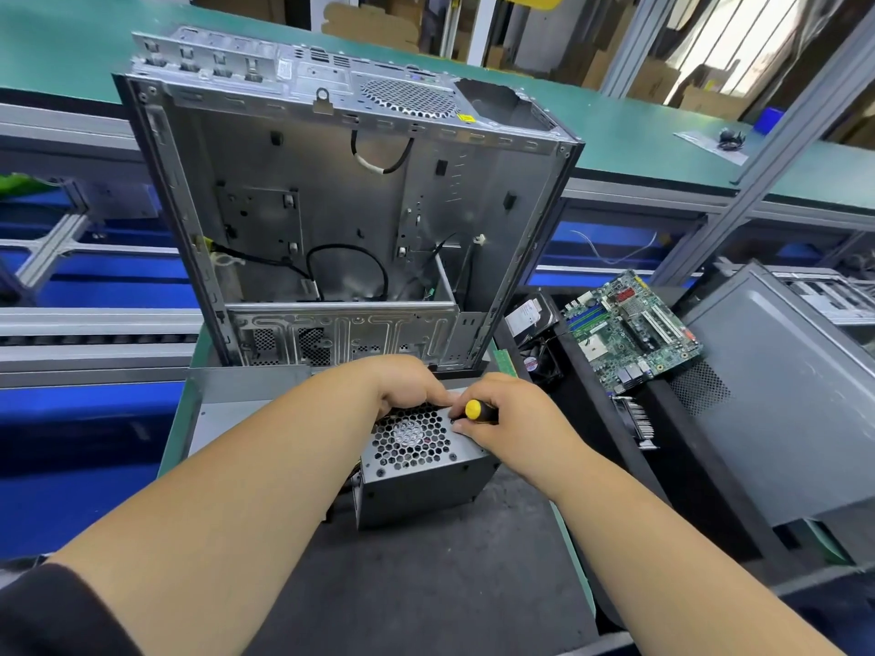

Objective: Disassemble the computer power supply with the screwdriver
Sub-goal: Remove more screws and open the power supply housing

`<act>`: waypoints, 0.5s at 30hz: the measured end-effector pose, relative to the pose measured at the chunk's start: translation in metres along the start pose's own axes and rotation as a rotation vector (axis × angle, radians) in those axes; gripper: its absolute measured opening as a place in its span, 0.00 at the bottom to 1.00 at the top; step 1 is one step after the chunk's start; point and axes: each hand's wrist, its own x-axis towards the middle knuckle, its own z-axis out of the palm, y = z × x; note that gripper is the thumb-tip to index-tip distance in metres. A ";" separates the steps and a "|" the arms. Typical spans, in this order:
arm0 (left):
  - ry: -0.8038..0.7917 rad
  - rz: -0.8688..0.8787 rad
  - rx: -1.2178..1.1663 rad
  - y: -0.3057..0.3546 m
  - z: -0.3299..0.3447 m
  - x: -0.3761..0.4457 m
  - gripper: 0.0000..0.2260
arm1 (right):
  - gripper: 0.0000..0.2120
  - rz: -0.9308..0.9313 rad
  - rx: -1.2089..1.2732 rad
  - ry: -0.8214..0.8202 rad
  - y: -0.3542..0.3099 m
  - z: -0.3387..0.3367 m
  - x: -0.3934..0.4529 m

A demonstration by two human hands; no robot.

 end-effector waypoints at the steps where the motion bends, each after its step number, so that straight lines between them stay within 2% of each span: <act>1: 0.005 -0.003 -0.016 -0.001 0.000 0.000 0.22 | 0.04 -0.005 -0.003 0.008 0.000 0.001 0.000; 4: 0.018 -0.003 -0.011 -0.001 0.001 0.001 0.22 | 0.01 -0.042 -0.056 0.028 -0.001 0.002 0.000; 7: 0.013 0.011 -0.011 -0.002 0.002 0.004 0.10 | 0.05 -0.102 -0.194 0.016 -0.004 0.003 0.002; 9: 0.004 -0.005 -0.068 -0.002 0.003 0.004 0.14 | 0.07 -0.139 -0.276 -0.009 -0.007 0.002 0.003; 11: -0.012 -0.033 -0.155 0.000 0.004 0.004 0.15 | 0.07 -0.132 -0.258 -0.030 -0.007 0.000 0.003; 15: -0.047 -0.061 -0.227 0.003 0.003 0.003 0.08 | 0.07 -0.122 -0.216 -0.054 -0.006 -0.003 0.000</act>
